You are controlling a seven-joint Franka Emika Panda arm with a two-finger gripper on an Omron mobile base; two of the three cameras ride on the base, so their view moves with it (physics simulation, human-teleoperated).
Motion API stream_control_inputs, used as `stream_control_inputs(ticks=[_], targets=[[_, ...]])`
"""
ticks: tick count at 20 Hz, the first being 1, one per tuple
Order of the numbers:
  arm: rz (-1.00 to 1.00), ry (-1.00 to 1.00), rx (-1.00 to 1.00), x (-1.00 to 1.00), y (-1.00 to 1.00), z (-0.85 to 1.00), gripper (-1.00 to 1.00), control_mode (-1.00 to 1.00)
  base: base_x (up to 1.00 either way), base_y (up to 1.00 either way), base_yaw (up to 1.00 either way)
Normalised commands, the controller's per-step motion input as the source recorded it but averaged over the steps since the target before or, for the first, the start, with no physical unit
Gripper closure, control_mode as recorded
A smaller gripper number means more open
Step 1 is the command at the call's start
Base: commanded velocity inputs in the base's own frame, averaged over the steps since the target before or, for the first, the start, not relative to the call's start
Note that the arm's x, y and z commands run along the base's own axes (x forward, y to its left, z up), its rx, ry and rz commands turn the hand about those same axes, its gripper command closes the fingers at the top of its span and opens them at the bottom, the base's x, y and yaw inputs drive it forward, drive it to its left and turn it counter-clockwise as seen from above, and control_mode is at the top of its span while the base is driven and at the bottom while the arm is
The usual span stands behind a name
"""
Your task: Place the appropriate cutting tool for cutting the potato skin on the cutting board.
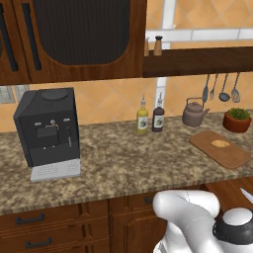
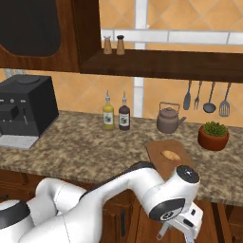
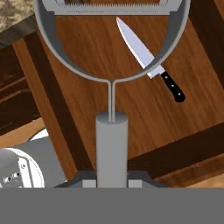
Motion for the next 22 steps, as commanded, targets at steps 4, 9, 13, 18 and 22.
stream_control_inputs(ticks=[4, 9, 13, 18, 22], targets=[[-0.26, 0.01, 0.0, 0.44, 0.06, 0.65, 1.0, -1.0, 0.0, 0.0, 0.0], [-0.26, 0.05, 0.0, 0.81, 0.01, 0.3, 1.0, -1.0, 0.0, 0.0, 0.0], [-0.16, 0.05, 0.01, 0.85, -0.06, 0.09, 1.0, -1.0, 0.0, 0.0, 0.0], [-0.1, 0.08, 0.03, 0.76, -0.09, 0.0, 1.0, -1.0, 0.0, 0.0, 0.0], [-0.01, 0.08, 0.02, 0.61, -0.03, -0.16, 1.0, -1.0, 0.0, 0.0, 0.0]])
